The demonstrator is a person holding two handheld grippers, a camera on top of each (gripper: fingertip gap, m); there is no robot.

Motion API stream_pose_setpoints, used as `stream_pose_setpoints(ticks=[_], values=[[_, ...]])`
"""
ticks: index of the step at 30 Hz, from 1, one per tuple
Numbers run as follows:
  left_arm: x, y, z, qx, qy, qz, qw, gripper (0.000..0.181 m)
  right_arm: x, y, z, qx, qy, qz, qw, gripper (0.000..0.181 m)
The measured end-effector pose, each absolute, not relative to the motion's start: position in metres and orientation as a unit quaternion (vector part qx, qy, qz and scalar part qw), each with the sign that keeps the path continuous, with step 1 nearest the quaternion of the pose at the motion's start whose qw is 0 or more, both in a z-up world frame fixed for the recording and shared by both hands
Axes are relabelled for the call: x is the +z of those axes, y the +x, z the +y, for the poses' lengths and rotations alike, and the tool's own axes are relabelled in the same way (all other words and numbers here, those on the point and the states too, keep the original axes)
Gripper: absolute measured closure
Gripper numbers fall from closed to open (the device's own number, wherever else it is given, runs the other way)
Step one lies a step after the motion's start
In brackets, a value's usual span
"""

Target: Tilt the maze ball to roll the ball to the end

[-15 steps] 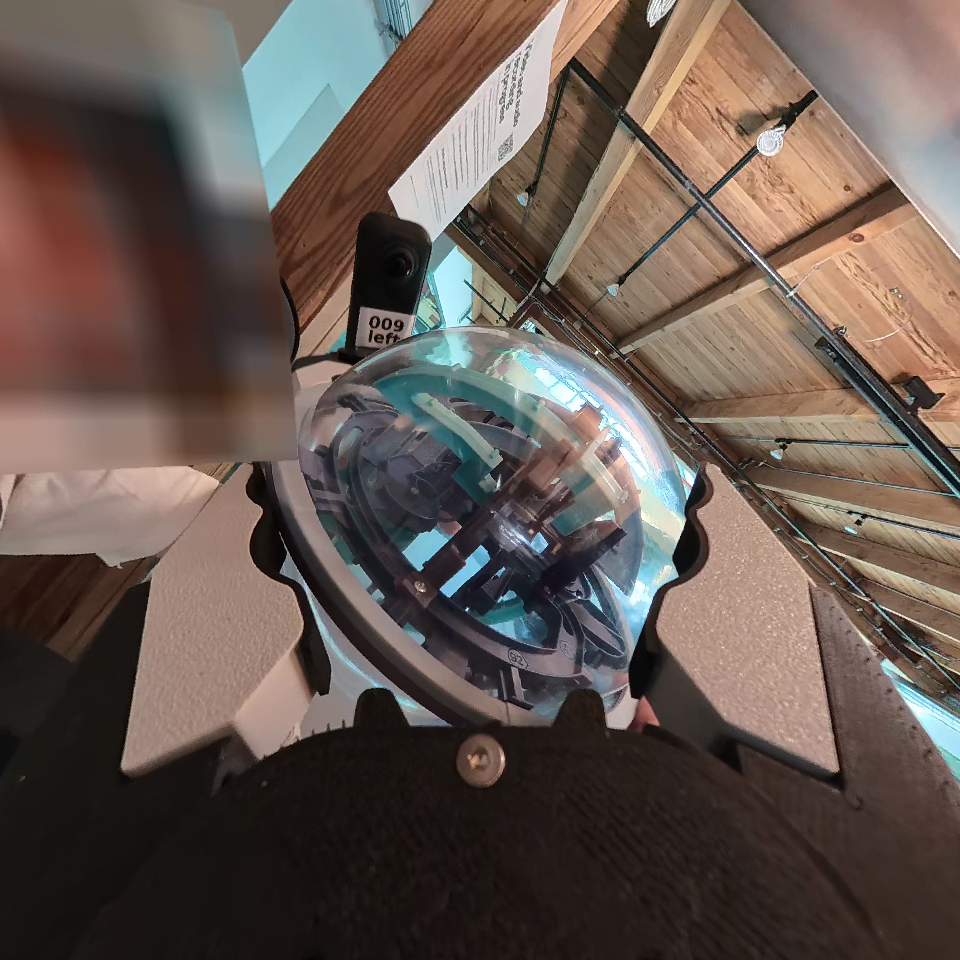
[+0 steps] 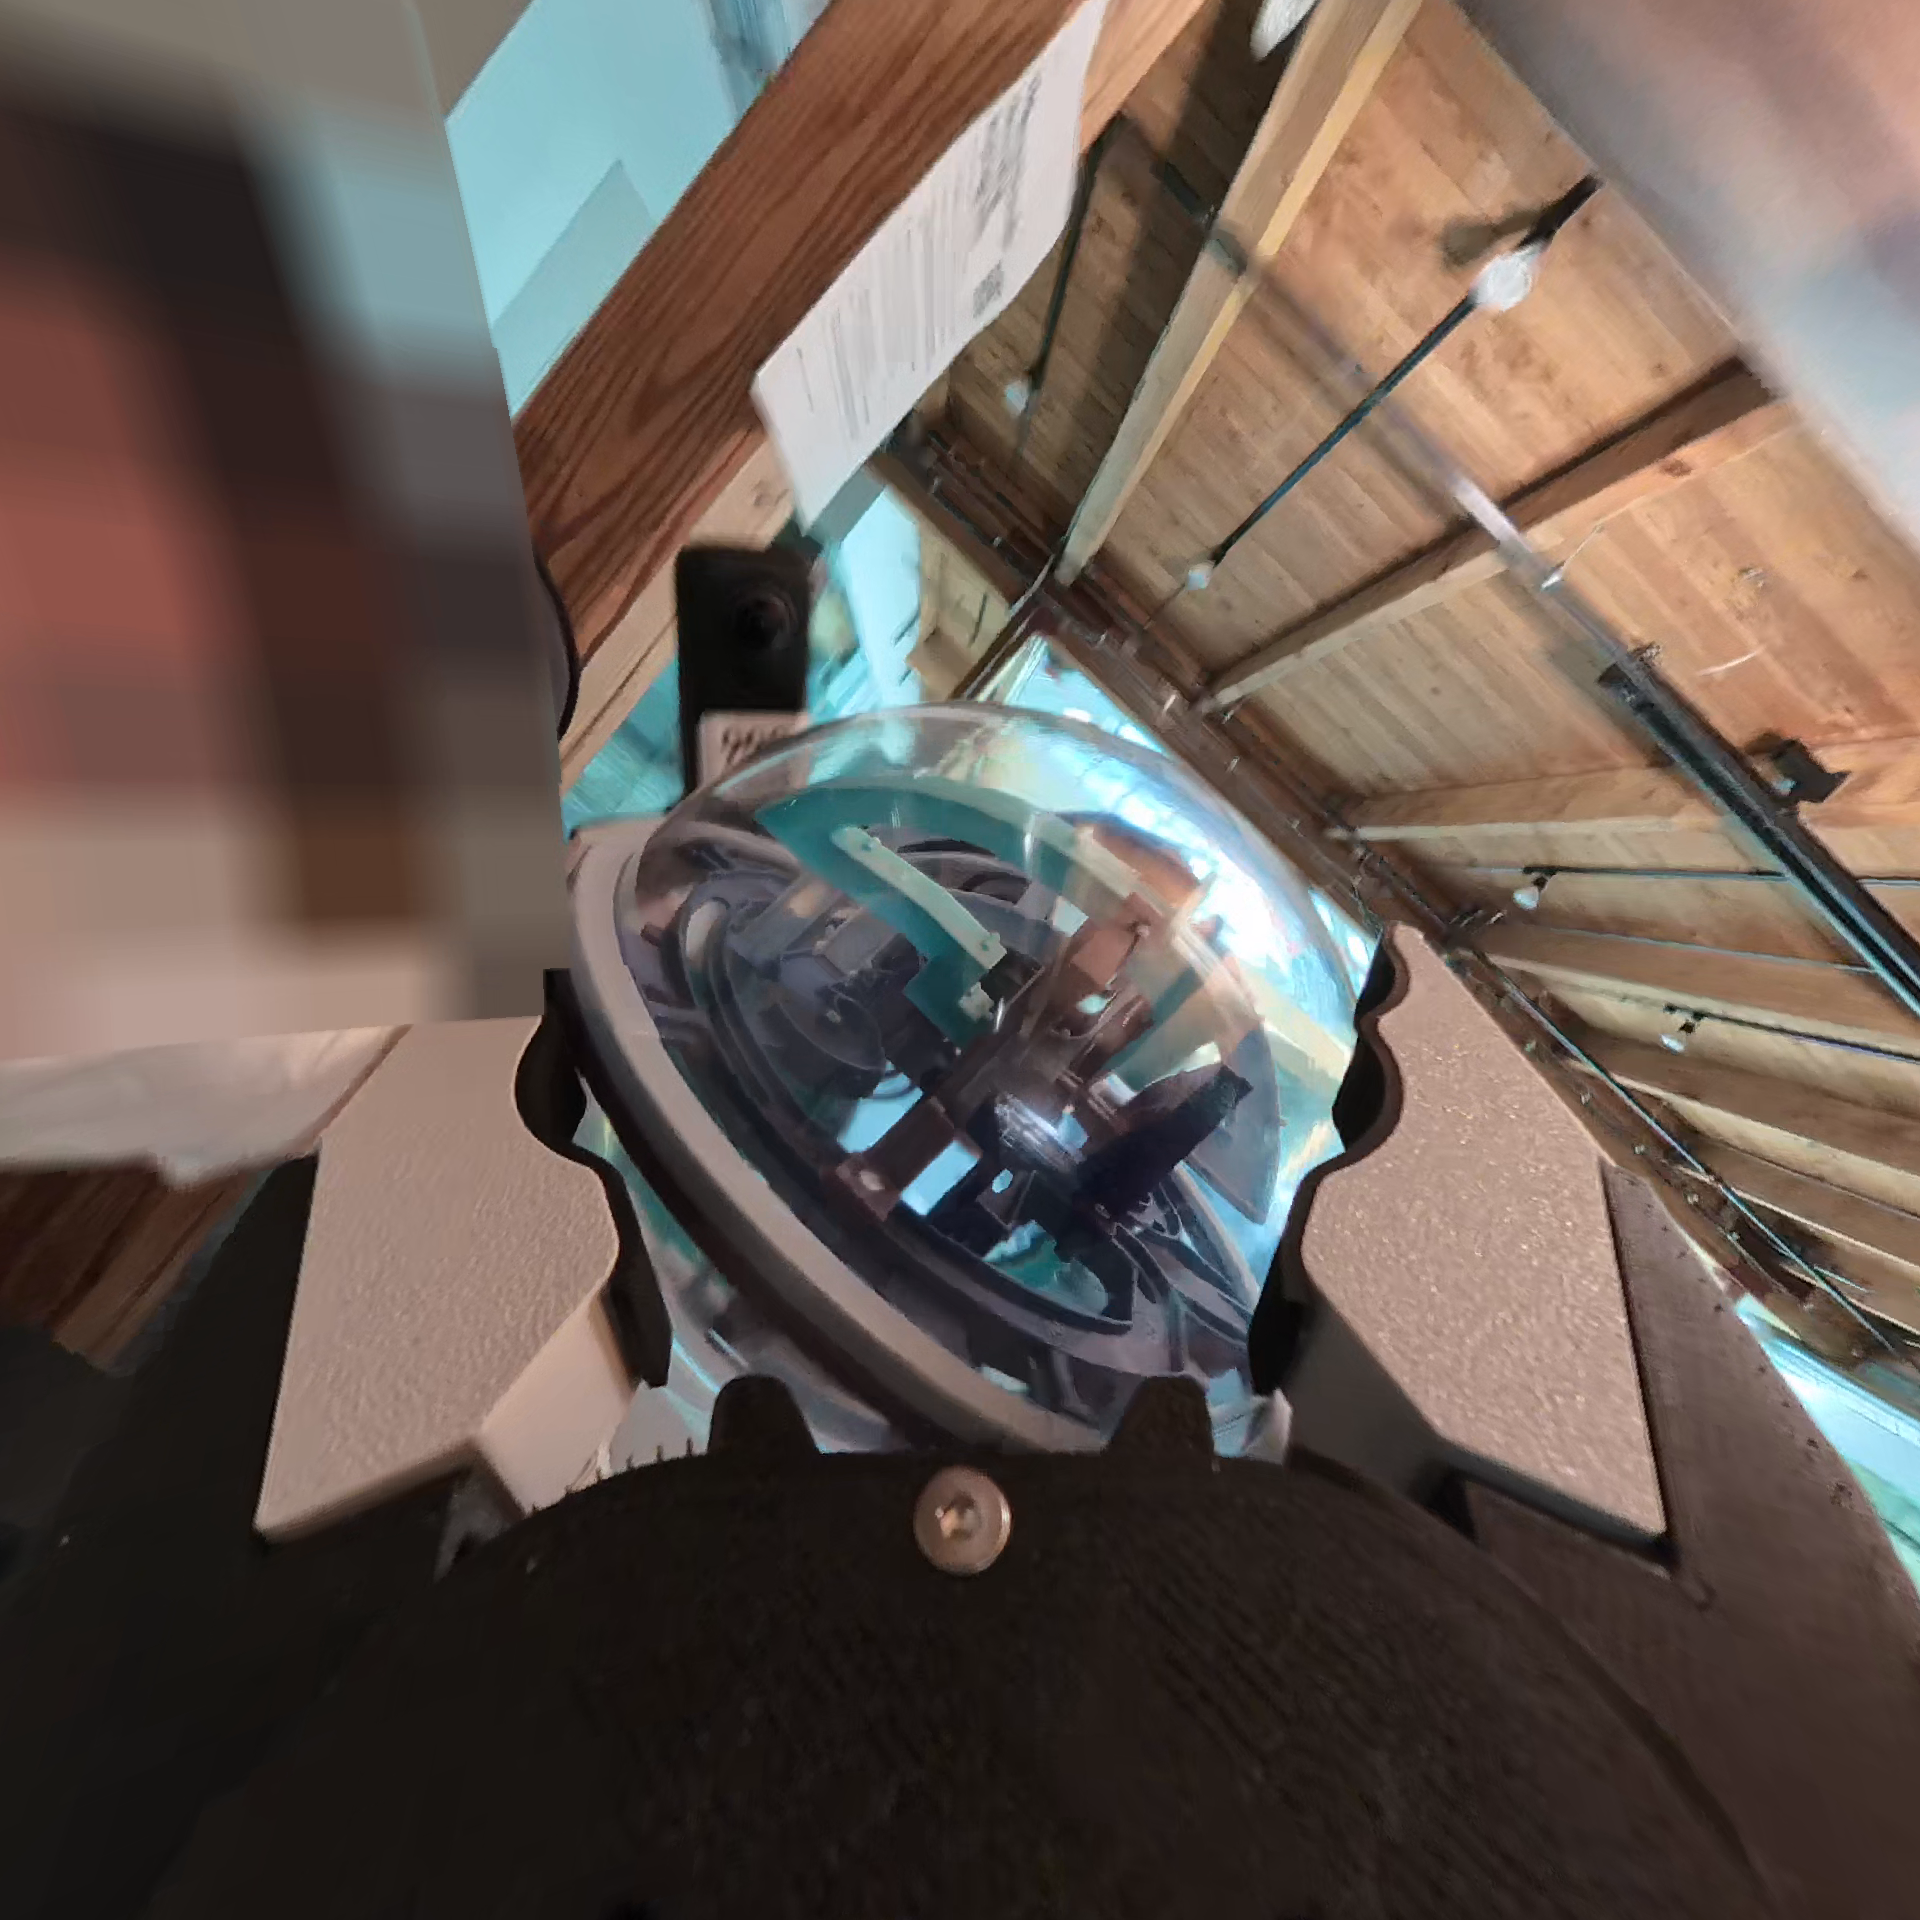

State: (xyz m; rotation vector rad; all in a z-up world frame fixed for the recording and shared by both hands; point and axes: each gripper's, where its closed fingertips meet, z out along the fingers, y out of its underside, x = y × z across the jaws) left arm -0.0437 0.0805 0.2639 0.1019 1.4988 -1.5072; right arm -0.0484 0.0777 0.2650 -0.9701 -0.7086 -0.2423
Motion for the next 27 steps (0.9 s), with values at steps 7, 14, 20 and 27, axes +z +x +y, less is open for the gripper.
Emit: stream_pose_setpoints(ticks=[7,14,20,27], values=[[0.267,-0.053,0.082,-0.624,0.075,0.565,0.534,0.047,0.268,-0.046,0.079,-0.113,-0.427,-0.326,0.836,0.027],[0.246,-0.073,0.083,-0.629,0.149,0.570,0.507,0.042,0.262,-0.051,0.078,-0.101,-0.431,-0.342,0.829,0.027],[0.236,-0.083,0.084,-0.632,0.182,0.557,0.508,0.038,0.258,-0.056,0.077,-0.103,-0.432,-0.355,0.822,0.026],[0.239,-0.092,0.084,-0.646,0.193,0.540,0.504,0.041,0.267,-0.055,0.073,-0.069,-0.419,-0.339,0.840,0.027]])
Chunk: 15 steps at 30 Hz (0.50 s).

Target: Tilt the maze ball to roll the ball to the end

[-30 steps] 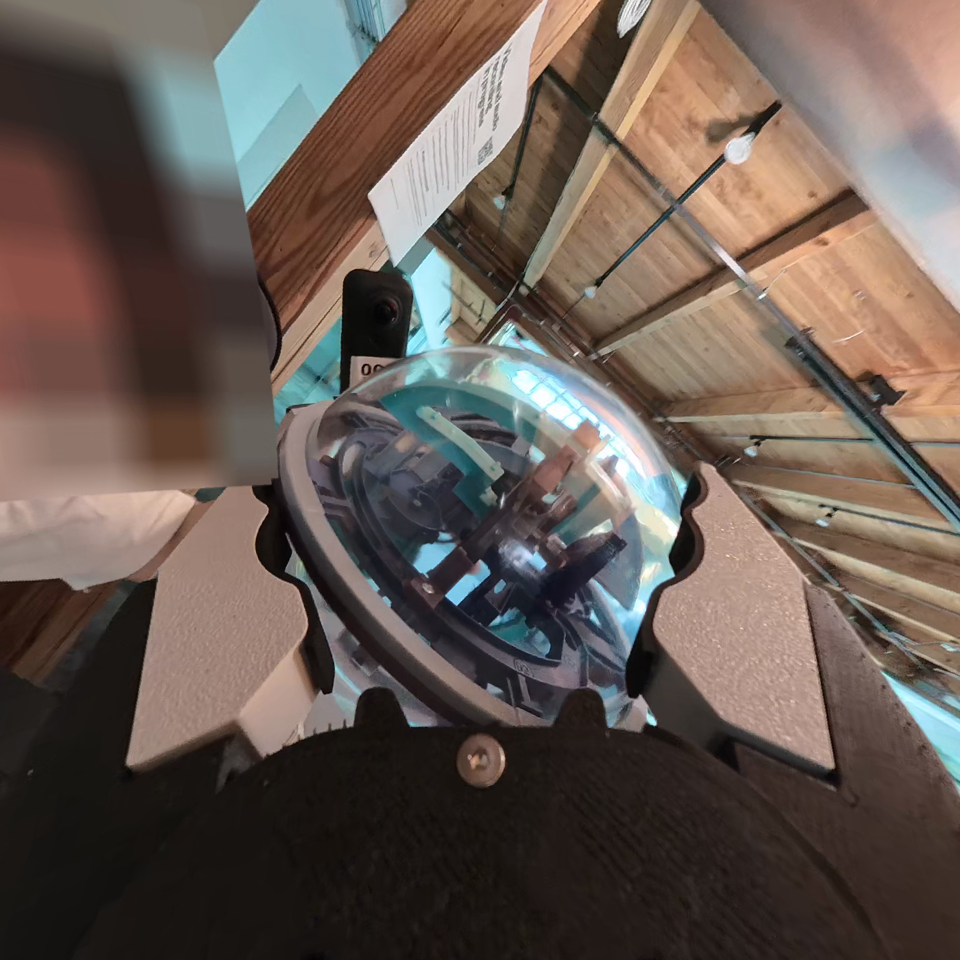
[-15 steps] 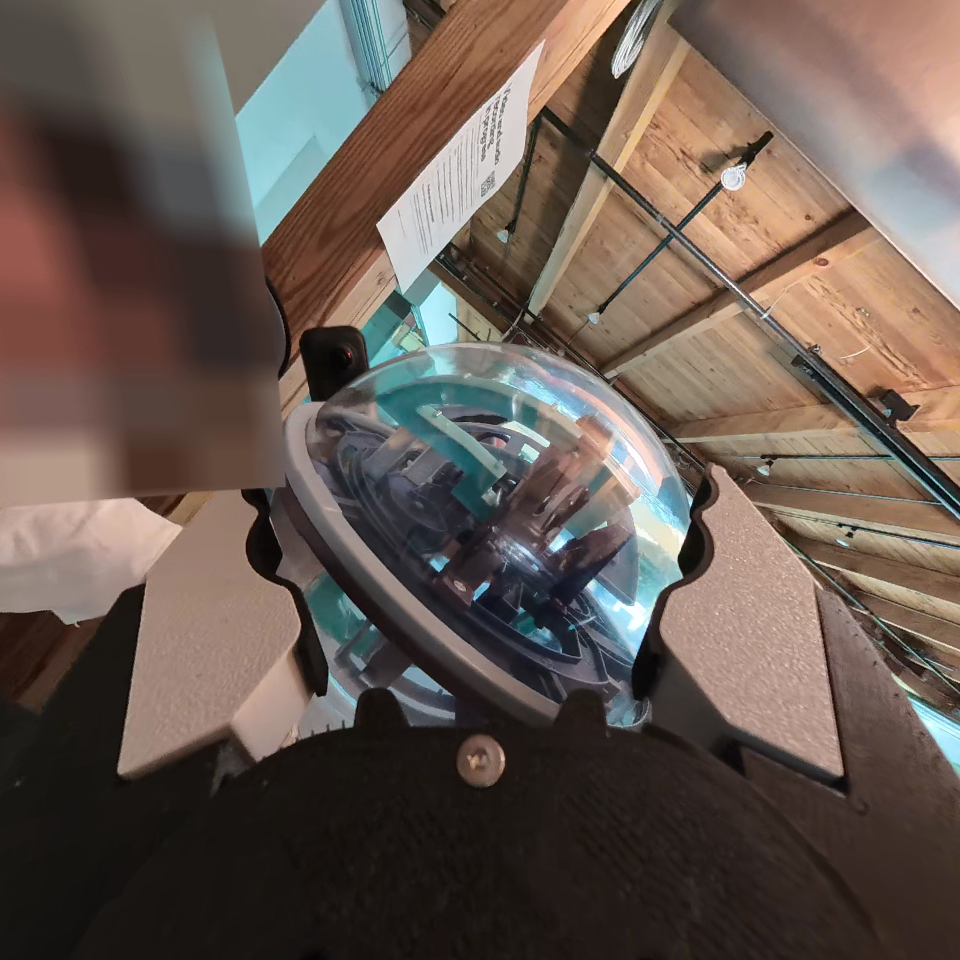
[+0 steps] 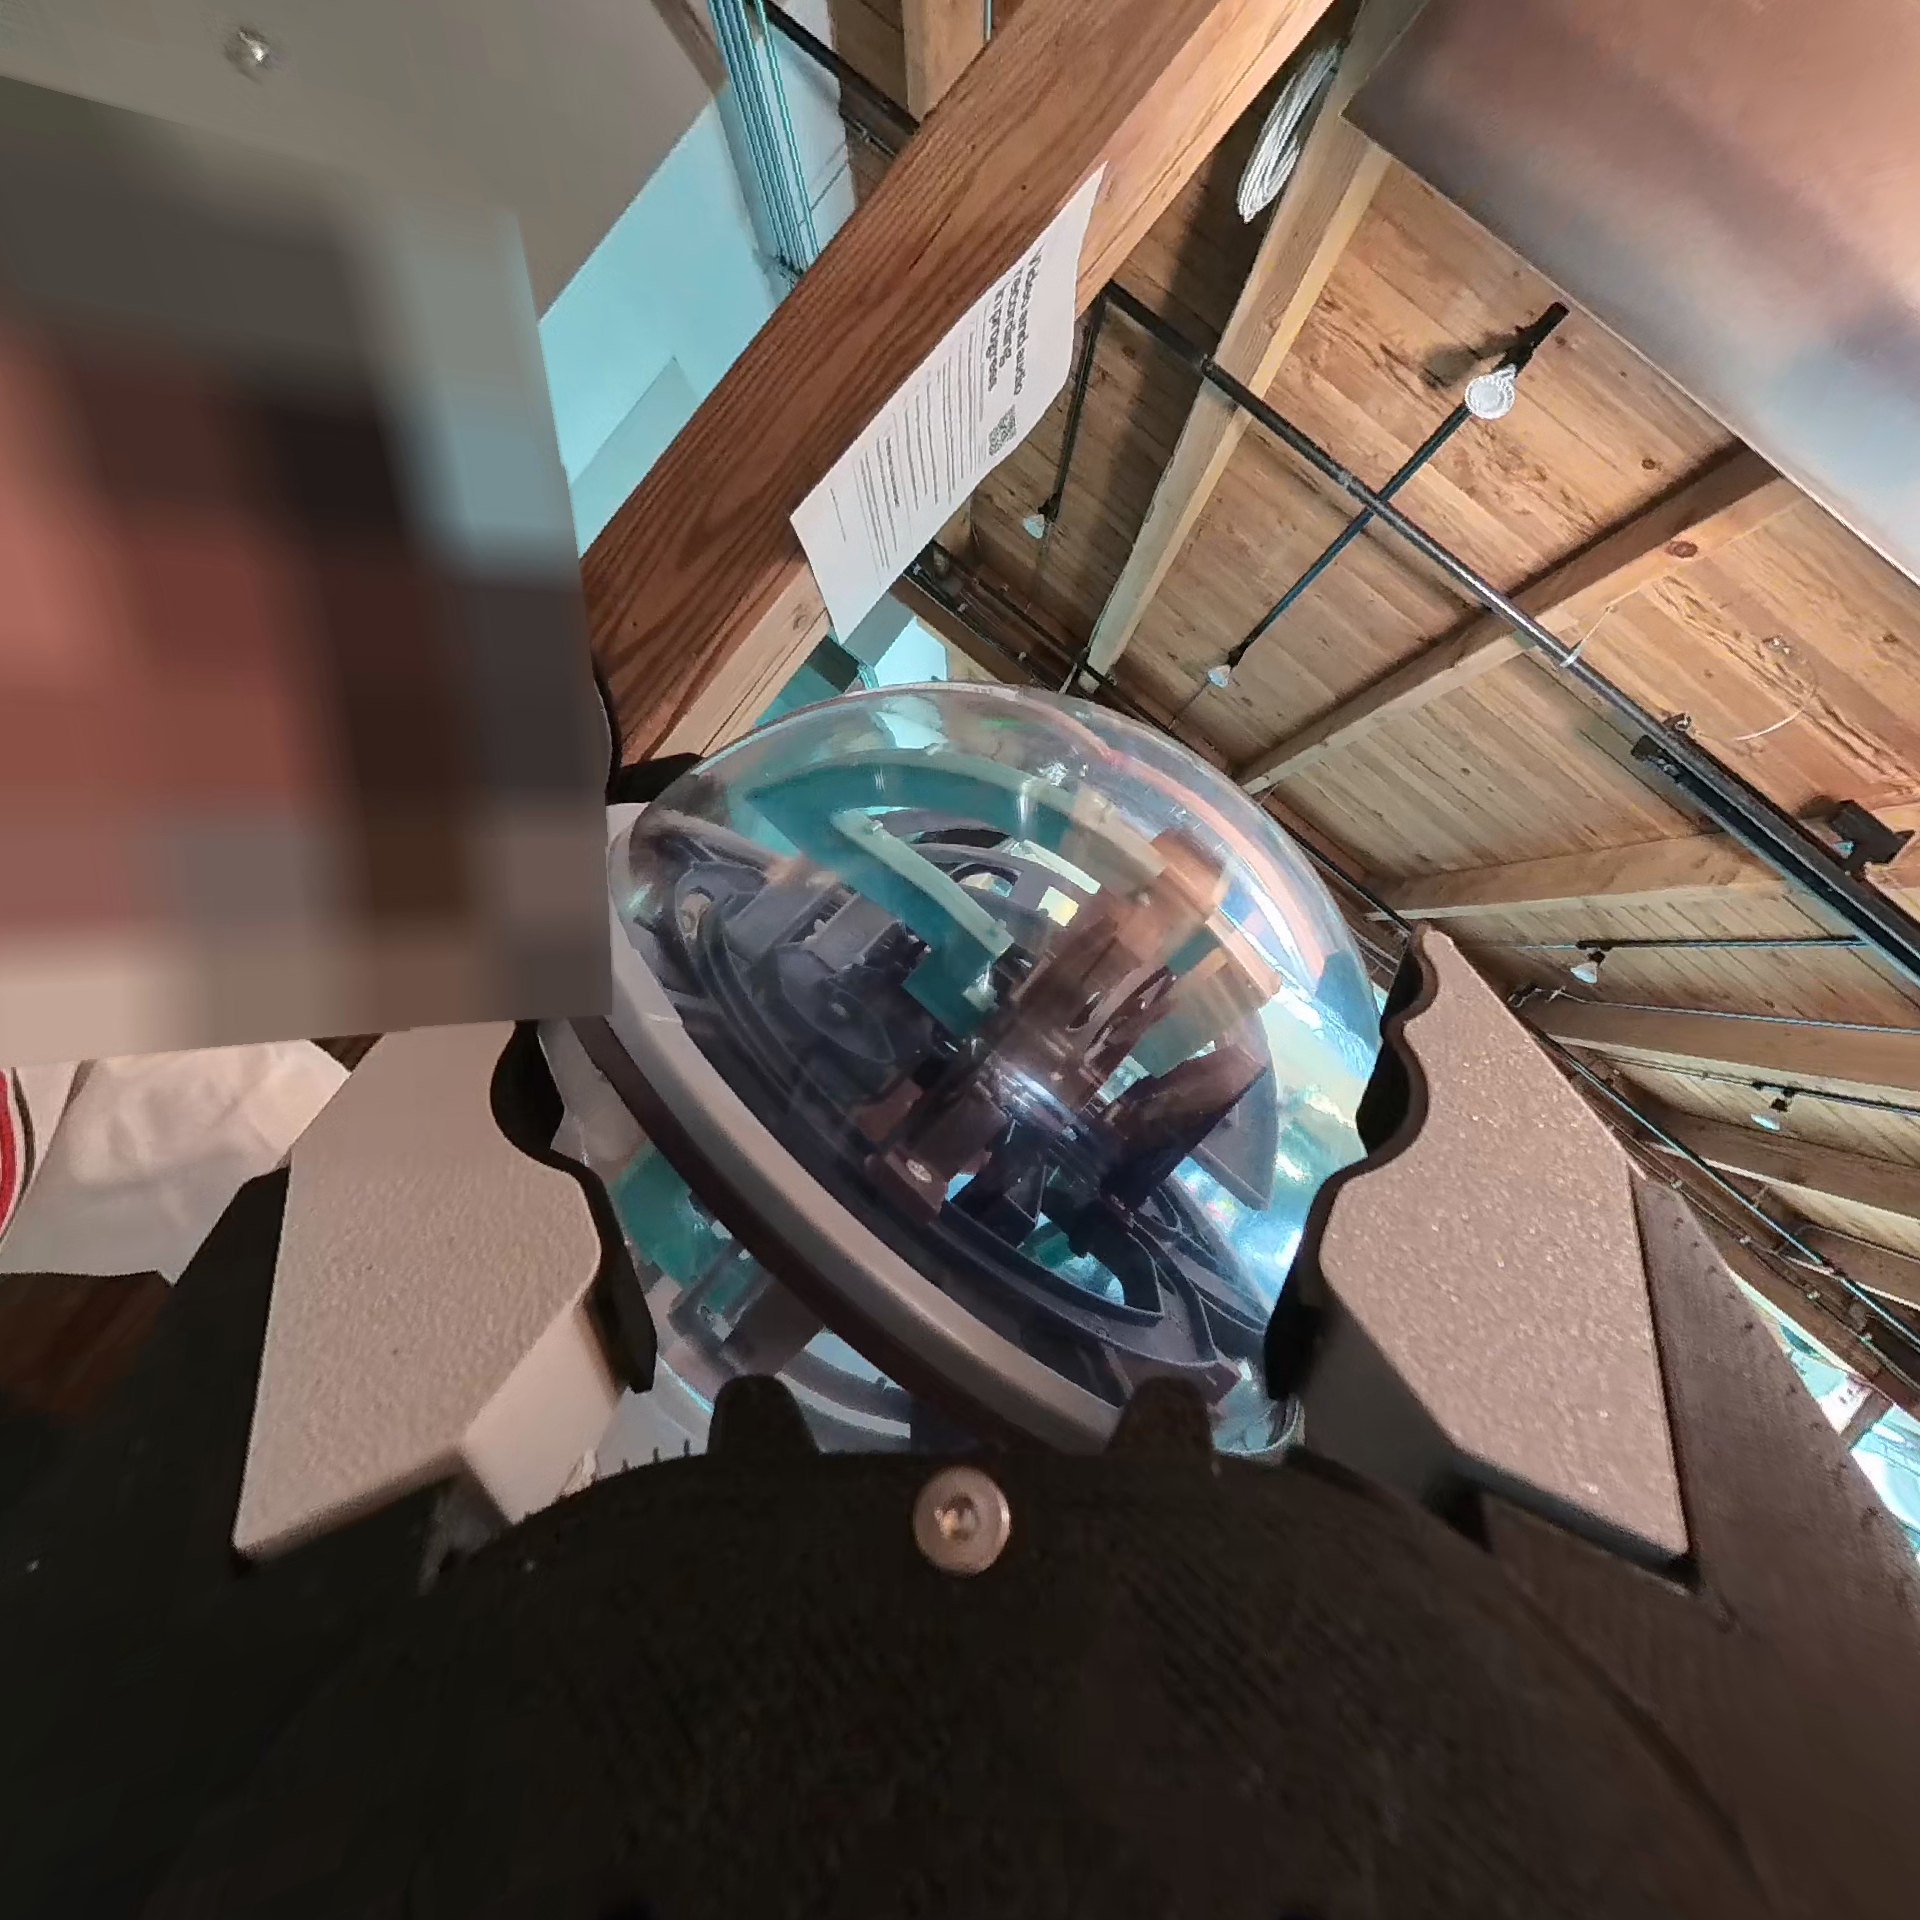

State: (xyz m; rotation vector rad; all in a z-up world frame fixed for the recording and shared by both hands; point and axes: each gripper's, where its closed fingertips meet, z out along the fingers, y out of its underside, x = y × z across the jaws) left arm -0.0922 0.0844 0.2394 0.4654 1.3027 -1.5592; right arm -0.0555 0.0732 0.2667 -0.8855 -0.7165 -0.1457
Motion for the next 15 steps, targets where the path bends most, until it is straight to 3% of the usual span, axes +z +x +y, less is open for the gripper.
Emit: stream_pose_setpoints(ticks=[15], values=[[0.254,-0.091,0.103,-0.689,0.202,0.504,0.480,0.052,0.277,-0.052,0.085,-0.100,-0.410,-0.281,0.862,0.027]])
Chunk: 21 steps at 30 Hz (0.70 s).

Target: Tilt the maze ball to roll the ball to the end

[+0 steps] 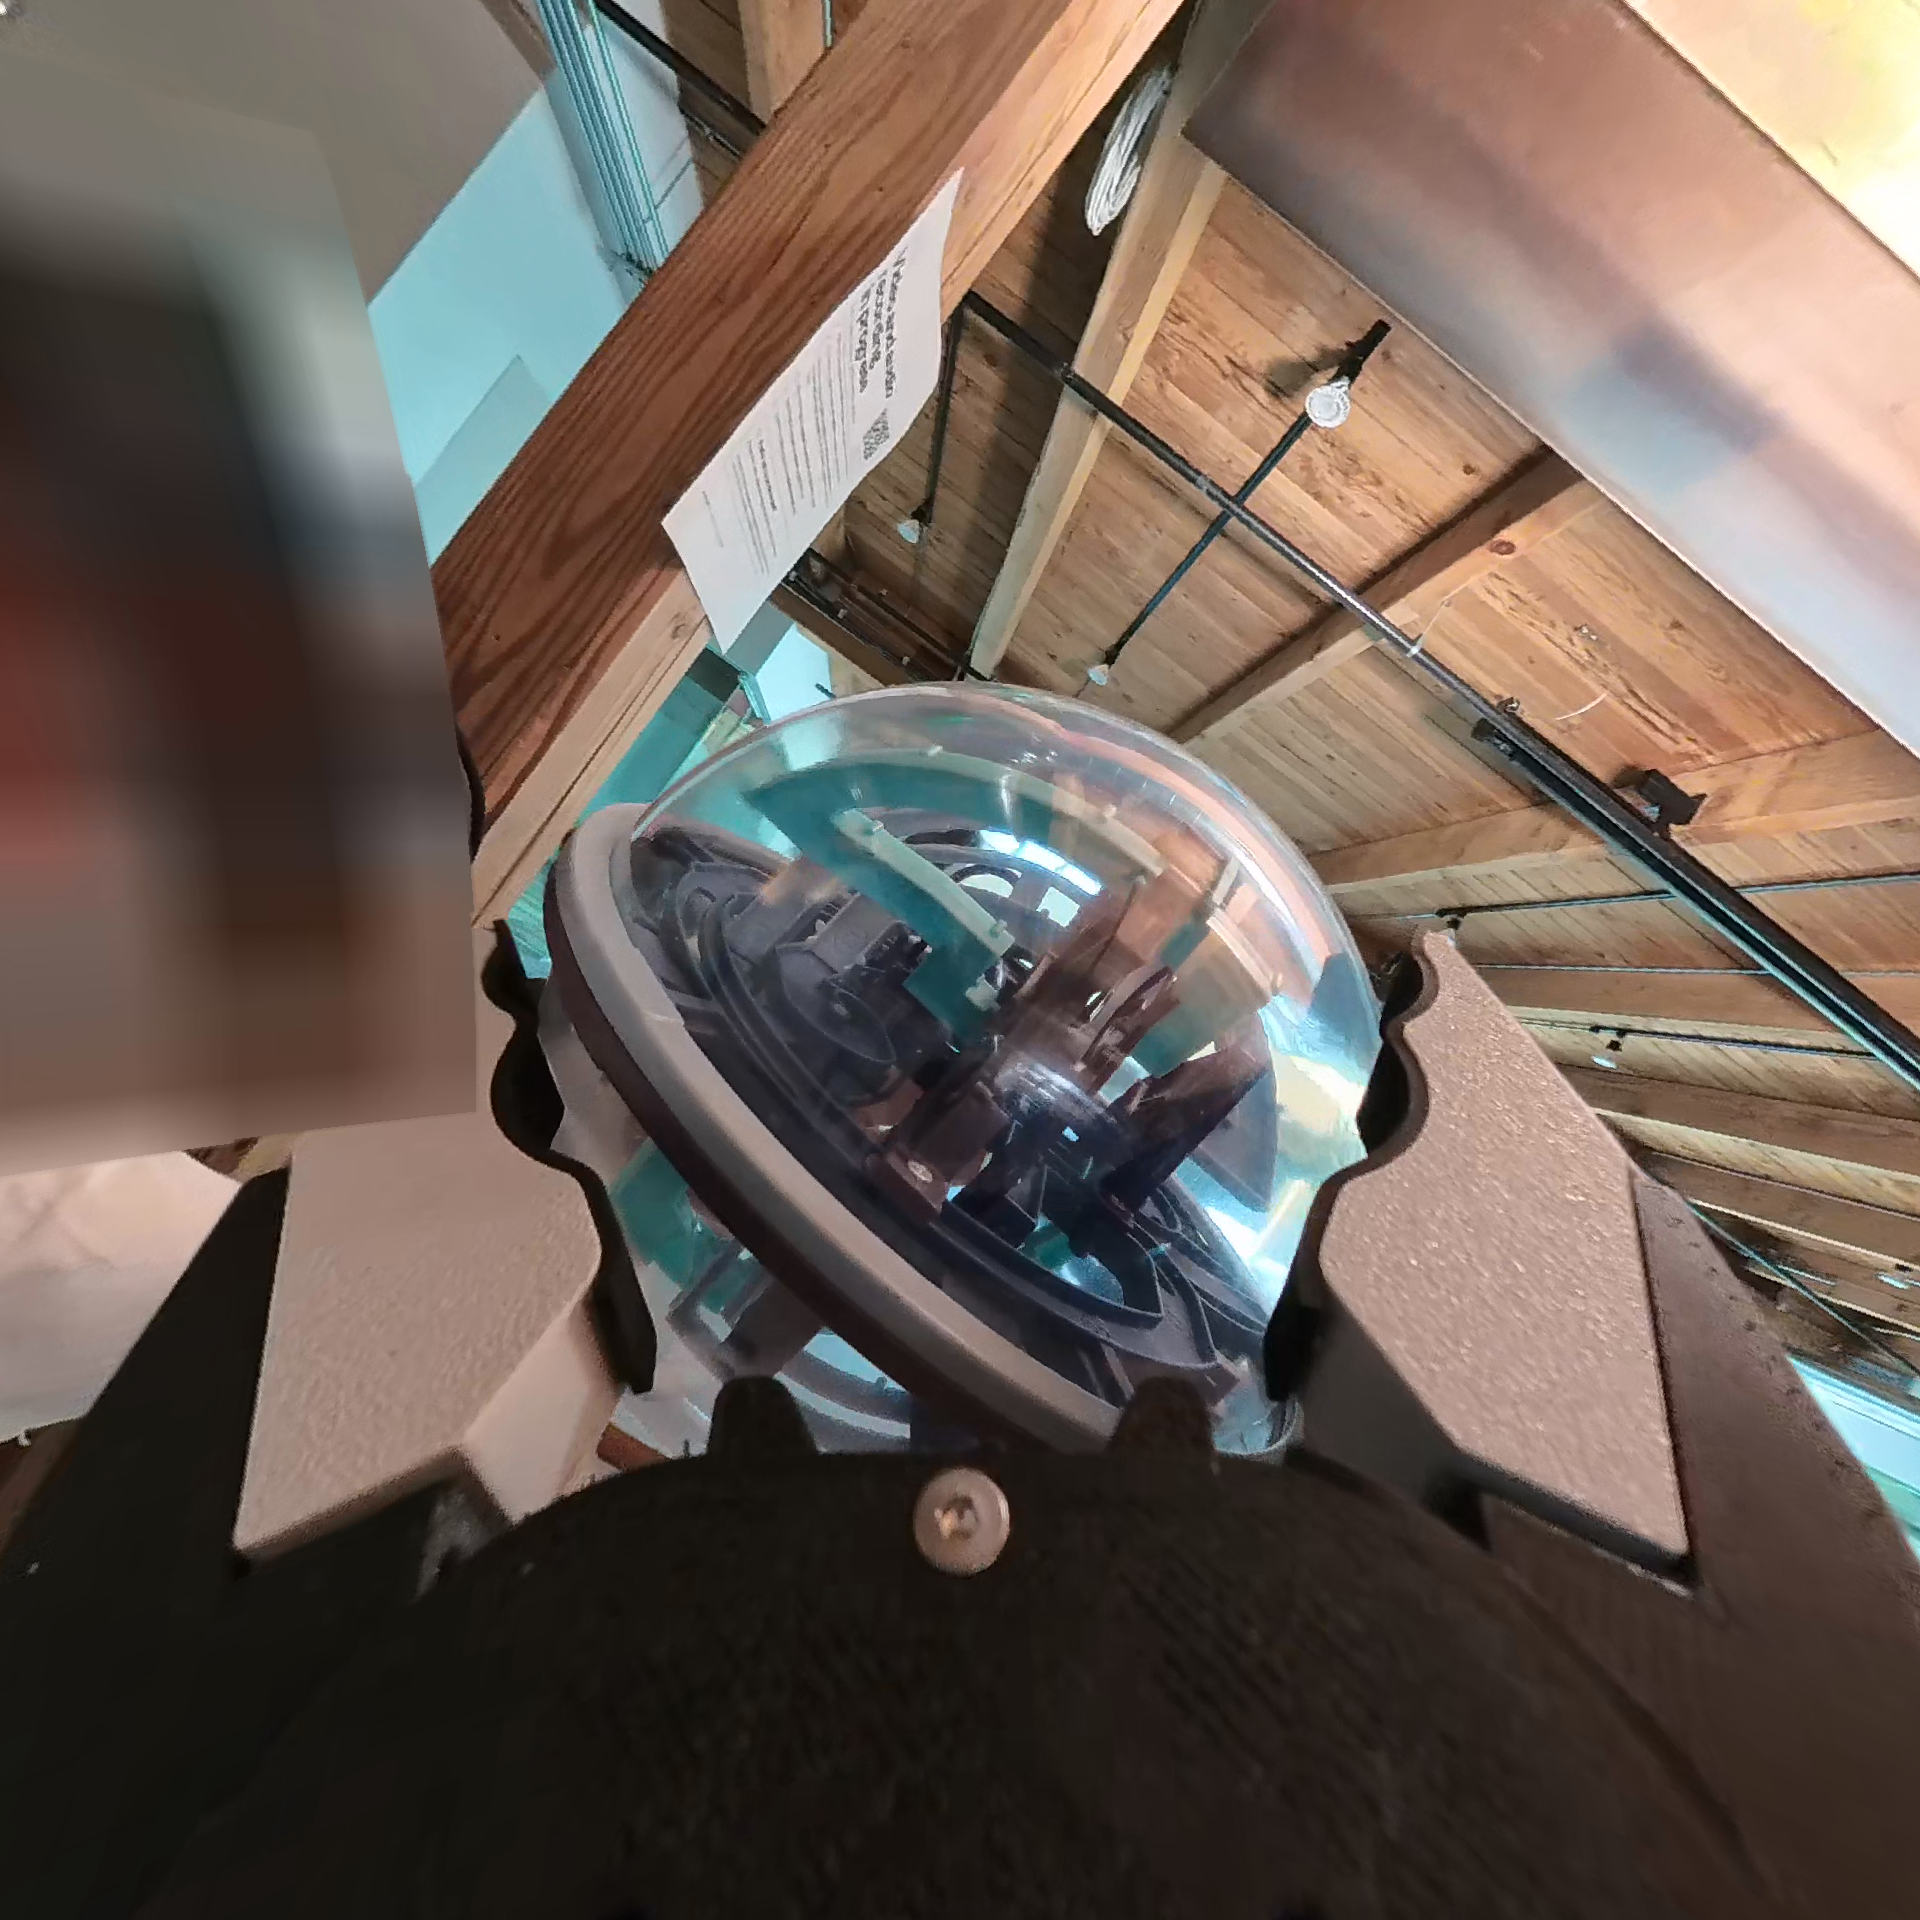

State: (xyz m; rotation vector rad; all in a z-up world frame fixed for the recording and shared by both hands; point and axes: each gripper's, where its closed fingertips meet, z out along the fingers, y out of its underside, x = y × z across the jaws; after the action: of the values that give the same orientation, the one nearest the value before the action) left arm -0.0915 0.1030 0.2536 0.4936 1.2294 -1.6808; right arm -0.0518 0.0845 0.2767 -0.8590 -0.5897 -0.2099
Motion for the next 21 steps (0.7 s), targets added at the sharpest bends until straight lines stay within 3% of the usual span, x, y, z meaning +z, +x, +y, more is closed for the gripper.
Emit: stream_pose_setpoints(ticks=[8,16,21], values=[[0.240,-0.100,0.105,-0.706,0.233,0.505,0.439,0.055,0.264,-0.056,0.081,-0.118,-0.406,-0.301,0.855,0.027],[0.221,-0.113,0.107,-0.755,0.237,0.501,0.352,0.081,0.235,-0.059,0.070,-0.136,-0.385,-0.296,0.863,0.027],[0.203,-0.123,0.112,-0.794,0.234,0.473,0.301,0.088,0.201,-0.069,0.061,-0.171,-0.361,-0.309,0.863,0.026]])
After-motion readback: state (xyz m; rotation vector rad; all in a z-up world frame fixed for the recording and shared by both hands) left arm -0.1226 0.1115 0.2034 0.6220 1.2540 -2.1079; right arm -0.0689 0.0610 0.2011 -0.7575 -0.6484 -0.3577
